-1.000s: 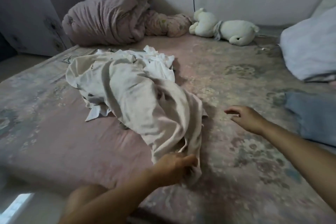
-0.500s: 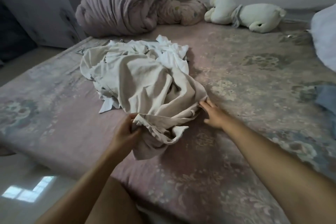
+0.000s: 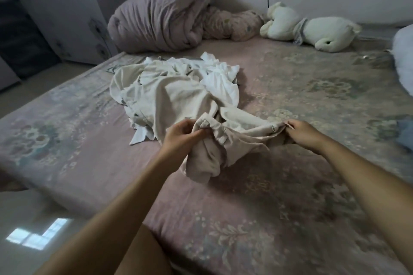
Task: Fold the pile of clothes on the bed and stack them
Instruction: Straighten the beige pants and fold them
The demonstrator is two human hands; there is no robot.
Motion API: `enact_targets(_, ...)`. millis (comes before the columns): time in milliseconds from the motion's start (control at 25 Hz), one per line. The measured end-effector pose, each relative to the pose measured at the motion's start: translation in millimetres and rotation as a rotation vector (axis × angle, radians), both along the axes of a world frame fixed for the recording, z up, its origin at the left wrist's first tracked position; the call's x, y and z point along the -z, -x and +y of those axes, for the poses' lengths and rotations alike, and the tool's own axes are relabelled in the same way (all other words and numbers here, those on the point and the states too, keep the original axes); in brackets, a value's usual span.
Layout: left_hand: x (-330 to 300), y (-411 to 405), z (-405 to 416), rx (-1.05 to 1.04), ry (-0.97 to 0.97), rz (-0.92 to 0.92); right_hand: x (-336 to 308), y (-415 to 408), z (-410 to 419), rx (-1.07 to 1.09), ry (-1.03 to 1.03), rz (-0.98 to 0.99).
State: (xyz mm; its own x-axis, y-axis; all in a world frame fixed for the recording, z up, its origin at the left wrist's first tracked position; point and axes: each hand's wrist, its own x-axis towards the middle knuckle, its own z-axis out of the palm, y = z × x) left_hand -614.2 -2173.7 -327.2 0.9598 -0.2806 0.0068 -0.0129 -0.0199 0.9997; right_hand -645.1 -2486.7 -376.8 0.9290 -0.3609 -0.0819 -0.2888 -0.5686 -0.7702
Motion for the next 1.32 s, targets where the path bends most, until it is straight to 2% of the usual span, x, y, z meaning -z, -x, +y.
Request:
enact_targets(120,-43.3,5.5,-42.4,0.024,0.021,-0.066,-59.9,35.6,-33.2,0.142,-0.330,-0.106)
enact_targets(240,-79.4,11.3,-85.2,0.049,0.034,-0.062,-118.8,80.7,-69.4,0.269,-0.465,-0.242)
enact_targets(360,-108.3,21.0,-122.5,0.139,0.052,-0.055,-178.7,138.7,-103.2,0.282,-0.393,-0.331)
enact_targets(440,-114.1,25.6,-139.4,0.205,0.000,-0.113,-198.5,170.1,-114.7,0.298,-0.245,-0.319)
enact_targets(560,-79.5,18.9,-145.6,0.233,-0.174,-0.198,-175.8,186.4,-104.5,0.283,0.045,-0.133)
enact_targets(680,0.1,21.3,-128.0,0.293,-0.561,-0.288,-99.9,183.0,-80.3,0.210,0.039,0.112)
enact_targets(720,26.8,27.5,-119.0,0.313,-0.615,-0.263,-70.2,183.0,-73.8,0.150,0.061,0.204)
enact_targets(840,71.6,47.7,-99.4,0.247,-0.457,-0.049,-4.8,190.3,-64.7,-0.048,0.323,0.470)
enact_targets(920,80.6,50.0,-98.0,0.145,-0.364,0.038,5.5,198.6,-69.3,-0.076,0.478,0.513)
enact_targets(1040,81.6,49.2,-103.9,0.069,-0.255,0.094,-6.5,205.5,-93.5,0.133,0.650,0.520)
enact_targets(1080,81.3,50.4,-106.2,0.070,-0.238,0.096,-11.4,207.3,-102.5,0.222,0.620,0.512)
enact_targets(1120,82.5,51.1,-107.3,0.075,-0.216,0.094,-16.1,207.7,-109.8,0.306,0.464,0.470)
enact_targets(1160,81.8,52.5,-108.1,0.086,-0.189,0.094,-22.2,205.9,-112.1,0.404,0.155,0.394)
enact_targets(1200,81.5,52.4,-107.5,0.094,-0.161,0.092,-29.0,201.8,-108.1,0.490,-0.247,0.295)
enact_targets(1240,82.1,50.1,-105.5,0.100,-0.146,0.089,-38.2,195.9,-100.4,0.517,-0.617,0.160)
enact_targets(1280,82.6,47.8,-102.7,0.110,-0.139,0.085,-46.3,189.0,-93.1,0.488,-0.884,0.010)
enact_targets(1320,83.8,45.2,-98.8,0.120,-0.141,0.089,-53.3,181.4,-84.4,0.434,-1.054,-0.101)
